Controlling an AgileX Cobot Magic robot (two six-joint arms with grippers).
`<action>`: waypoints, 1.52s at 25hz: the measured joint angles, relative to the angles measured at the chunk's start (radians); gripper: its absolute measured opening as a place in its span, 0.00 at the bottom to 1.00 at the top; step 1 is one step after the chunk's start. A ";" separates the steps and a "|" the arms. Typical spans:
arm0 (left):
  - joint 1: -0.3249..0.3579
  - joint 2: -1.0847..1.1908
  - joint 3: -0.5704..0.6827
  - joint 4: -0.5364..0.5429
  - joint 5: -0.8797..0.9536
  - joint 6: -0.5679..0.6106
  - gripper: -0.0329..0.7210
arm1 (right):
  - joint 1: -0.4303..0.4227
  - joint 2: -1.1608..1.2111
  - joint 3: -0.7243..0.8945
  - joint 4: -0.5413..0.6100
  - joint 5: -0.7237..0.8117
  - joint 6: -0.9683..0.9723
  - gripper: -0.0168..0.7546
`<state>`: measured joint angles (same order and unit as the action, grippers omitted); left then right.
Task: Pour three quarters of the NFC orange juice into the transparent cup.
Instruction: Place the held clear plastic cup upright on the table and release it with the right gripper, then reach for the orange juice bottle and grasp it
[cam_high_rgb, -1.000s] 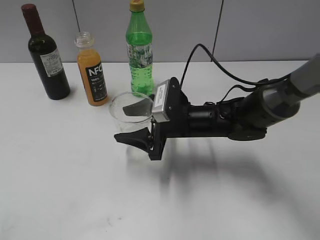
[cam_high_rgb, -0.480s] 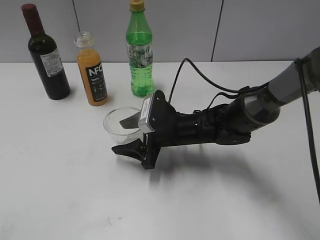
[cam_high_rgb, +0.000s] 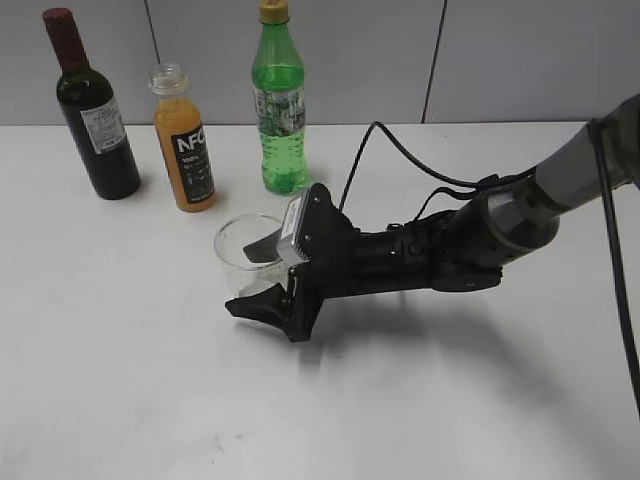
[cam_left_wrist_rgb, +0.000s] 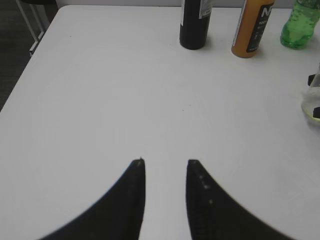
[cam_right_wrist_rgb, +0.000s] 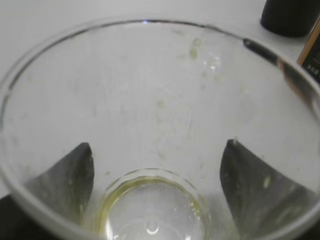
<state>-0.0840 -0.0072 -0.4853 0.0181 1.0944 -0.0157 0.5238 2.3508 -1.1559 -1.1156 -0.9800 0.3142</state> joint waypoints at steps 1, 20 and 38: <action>0.000 0.000 0.000 0.000 0.000 0.000 0.35 | -0.003 0.002 0.000 -0.013 0.007 0.008 0.83; 0.000 0.000 0.000 0.000 0.000 0.000 0.35 | -0.207 -0.241 0.160 -0.289 0.175 0.112 0.85; 0.000 0.000 0.000 0.000 0.000 0.000 0.35 | -0.266 -0.602 0.100 0.456 1.037 0.151 0.77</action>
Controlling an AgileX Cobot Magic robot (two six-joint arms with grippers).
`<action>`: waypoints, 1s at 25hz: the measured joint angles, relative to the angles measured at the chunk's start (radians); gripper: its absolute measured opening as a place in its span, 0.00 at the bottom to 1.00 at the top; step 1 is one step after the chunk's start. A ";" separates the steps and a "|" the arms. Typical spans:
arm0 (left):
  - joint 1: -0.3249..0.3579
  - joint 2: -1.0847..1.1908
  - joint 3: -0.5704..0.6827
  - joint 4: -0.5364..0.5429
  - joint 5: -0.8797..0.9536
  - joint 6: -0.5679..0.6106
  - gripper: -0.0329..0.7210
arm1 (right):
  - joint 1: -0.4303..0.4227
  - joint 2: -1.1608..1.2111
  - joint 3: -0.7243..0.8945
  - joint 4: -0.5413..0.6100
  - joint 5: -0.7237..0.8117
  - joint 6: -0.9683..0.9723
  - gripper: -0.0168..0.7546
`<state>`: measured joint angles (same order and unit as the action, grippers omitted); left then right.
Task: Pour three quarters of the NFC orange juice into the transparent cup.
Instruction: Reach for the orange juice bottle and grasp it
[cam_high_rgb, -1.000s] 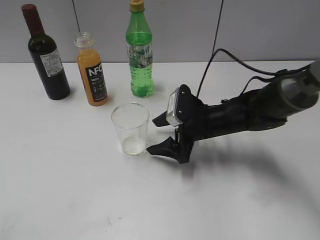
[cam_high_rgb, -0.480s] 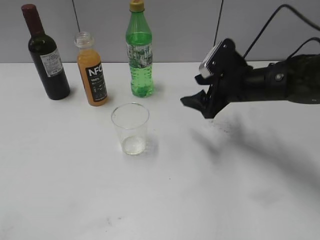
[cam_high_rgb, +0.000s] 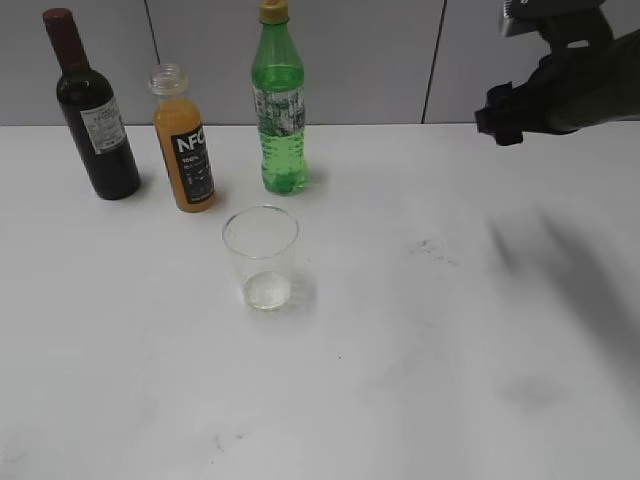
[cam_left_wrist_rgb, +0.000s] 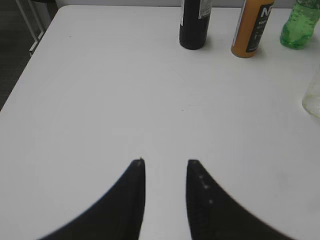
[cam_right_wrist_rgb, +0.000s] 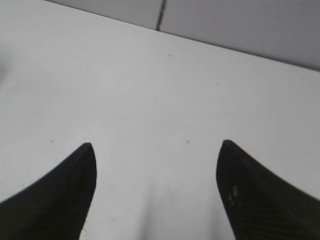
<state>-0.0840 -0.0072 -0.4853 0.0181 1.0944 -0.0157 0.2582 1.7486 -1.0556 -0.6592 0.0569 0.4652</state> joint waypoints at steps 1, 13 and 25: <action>0.000 0.000 0.000 0.000 0.000 0.000 0.35 | -0.004 -0.004 -0.033 0.041 0.082 0.000 0.77; 0.000 0.000 0.000 0.000 0.000 0.000 0.35 | -0.026 -0.105 -0.432 0.455 0.722 -0.338 0.76; 0.000 0.000 0.000 0.000 0.000 0.000 0.35 | -0.036 -0.379 -0.460 0.538 1.131 -0.412 0.76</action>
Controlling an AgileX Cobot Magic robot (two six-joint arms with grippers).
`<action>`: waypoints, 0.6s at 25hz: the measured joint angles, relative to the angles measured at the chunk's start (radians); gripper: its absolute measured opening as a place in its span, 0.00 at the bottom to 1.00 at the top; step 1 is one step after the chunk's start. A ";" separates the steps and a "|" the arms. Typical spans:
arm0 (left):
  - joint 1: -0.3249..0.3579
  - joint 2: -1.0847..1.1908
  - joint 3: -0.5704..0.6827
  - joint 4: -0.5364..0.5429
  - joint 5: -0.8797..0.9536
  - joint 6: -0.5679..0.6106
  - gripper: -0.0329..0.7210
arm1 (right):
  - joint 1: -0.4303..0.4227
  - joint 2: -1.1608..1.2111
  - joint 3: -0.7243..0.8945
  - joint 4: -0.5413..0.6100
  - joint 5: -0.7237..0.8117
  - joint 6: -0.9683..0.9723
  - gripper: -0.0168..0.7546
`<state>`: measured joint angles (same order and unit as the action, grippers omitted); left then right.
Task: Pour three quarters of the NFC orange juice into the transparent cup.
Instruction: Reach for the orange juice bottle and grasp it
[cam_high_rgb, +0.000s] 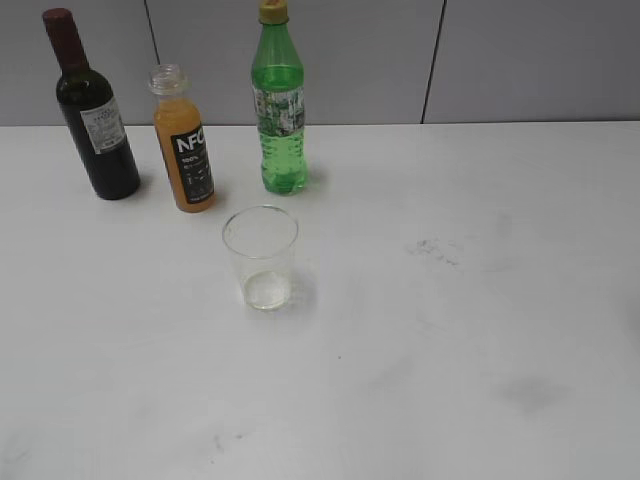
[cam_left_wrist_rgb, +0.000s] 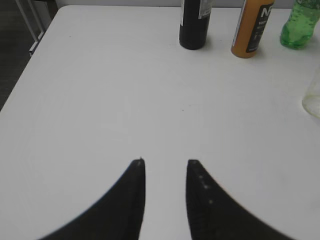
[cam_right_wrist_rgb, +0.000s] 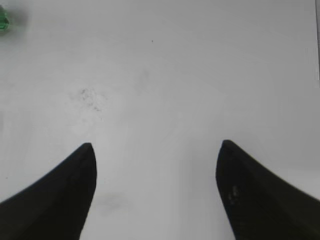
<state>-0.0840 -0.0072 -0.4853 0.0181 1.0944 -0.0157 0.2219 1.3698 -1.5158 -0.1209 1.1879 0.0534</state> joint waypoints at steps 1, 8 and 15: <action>0.000 0.000 0.000 0.000 0.000 0.000 0.35 | 0.000 -0.043 0.028 0.000 0.001 0.000 0.76; 0.000 0.000 0.000 0.000 0.000 0.000 0.35 | 0.000 -0.328 0.362 0.002 -0.008 0.004 0.76; 0.000 0.000 0.000 0.000 0.000 0.000 0.35 | 0.000 -0.629 0.668 0.003 -0.078 0.028 0.76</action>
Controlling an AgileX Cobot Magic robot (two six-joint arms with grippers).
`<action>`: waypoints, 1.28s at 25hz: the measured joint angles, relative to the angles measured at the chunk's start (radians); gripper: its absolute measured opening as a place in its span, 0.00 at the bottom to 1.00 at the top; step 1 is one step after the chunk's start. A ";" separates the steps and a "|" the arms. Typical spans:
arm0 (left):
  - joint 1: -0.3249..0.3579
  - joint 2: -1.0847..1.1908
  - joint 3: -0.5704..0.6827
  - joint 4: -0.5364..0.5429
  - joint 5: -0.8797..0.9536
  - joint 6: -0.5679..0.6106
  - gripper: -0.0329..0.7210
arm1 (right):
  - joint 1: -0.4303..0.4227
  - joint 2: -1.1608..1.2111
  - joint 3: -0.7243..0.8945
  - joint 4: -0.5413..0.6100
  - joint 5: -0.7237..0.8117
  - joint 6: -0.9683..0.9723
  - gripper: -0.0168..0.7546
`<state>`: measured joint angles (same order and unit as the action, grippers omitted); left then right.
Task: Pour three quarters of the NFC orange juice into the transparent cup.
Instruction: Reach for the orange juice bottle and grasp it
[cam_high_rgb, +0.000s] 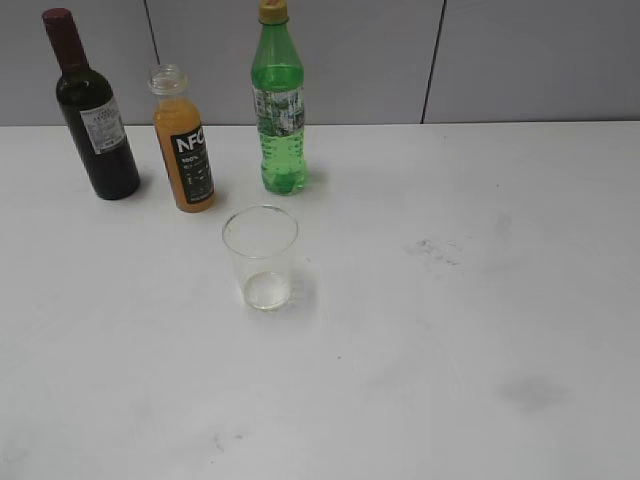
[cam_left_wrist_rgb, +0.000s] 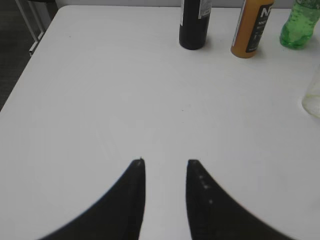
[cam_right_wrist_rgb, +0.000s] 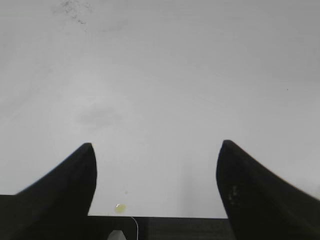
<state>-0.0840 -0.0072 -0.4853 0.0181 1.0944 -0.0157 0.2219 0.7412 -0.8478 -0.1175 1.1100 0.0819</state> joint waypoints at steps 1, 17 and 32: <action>0.000 0.000 0.000 0.000 0.000 0.000 0.35 | 0.000 -0.036 0.030 0.002 -0.003 0.001 0.76; 0.000 0.000 0.000 0.000 0.000 0.000 0.35 | 0.000 -0.596 0.316 0.066 -0.040 0.014 0.76; 0.000 0.000 0.000 -0.001 0.000 0.000 0.35 | -0.129 -0.747 0.345 0.104 -0.065 0.011 0.76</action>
<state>-0.0840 -0.0072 -0.4853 0.0175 1.0944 -0.0157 0.0928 -0.0060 -0.5027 -0.0137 1.0447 0.0926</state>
